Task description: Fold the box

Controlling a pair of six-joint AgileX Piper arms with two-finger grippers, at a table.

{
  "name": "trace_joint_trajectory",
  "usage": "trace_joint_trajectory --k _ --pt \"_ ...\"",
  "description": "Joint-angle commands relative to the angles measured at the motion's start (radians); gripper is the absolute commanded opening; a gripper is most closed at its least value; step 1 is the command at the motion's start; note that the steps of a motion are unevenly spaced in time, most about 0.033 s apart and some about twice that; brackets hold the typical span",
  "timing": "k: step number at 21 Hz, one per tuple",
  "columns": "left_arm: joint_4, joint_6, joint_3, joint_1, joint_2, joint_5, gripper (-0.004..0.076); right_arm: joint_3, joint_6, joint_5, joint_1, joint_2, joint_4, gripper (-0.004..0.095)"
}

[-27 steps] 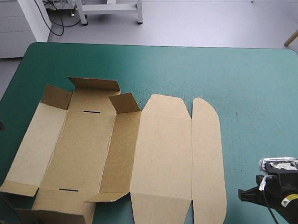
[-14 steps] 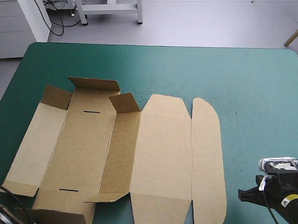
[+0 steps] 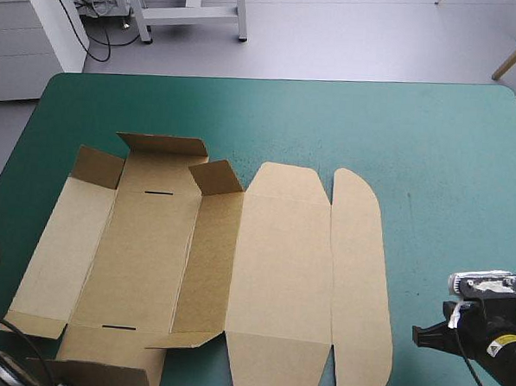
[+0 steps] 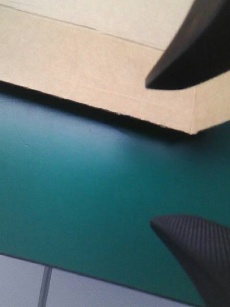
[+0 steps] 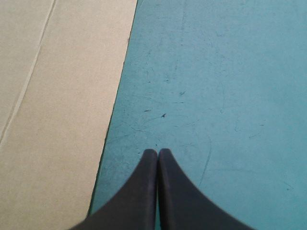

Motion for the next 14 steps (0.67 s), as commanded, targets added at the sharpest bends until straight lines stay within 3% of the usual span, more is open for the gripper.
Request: trace_joint_trajectory --k 1,6,9,14 --pt "-0.09 -0.08 0.016 0.003 -0.017 -0.043 0.0639 -0.026 -0.008 -0.056 -0.006 0.006 0.006 -0.0019" --pt "-0.123 -0.016 0.114 -0.006 0.054 -0.049 0.0553 -0.026 -0.008 -0.056 -0.006 0.006 0.006 -0.0019" --pt "-0.17 0.046 0.122 -0.029 0.147 0.036 0.0543 -0.026 -0.008 -0.056 -0.006 0.006 0.006 -0.0019" --pt "-0.169 0.087 0.124 -0.105 0.228 0.059 0.054 -0.026 -0.008 -0.056 -0.006 0.006 0.006 -0.0019"
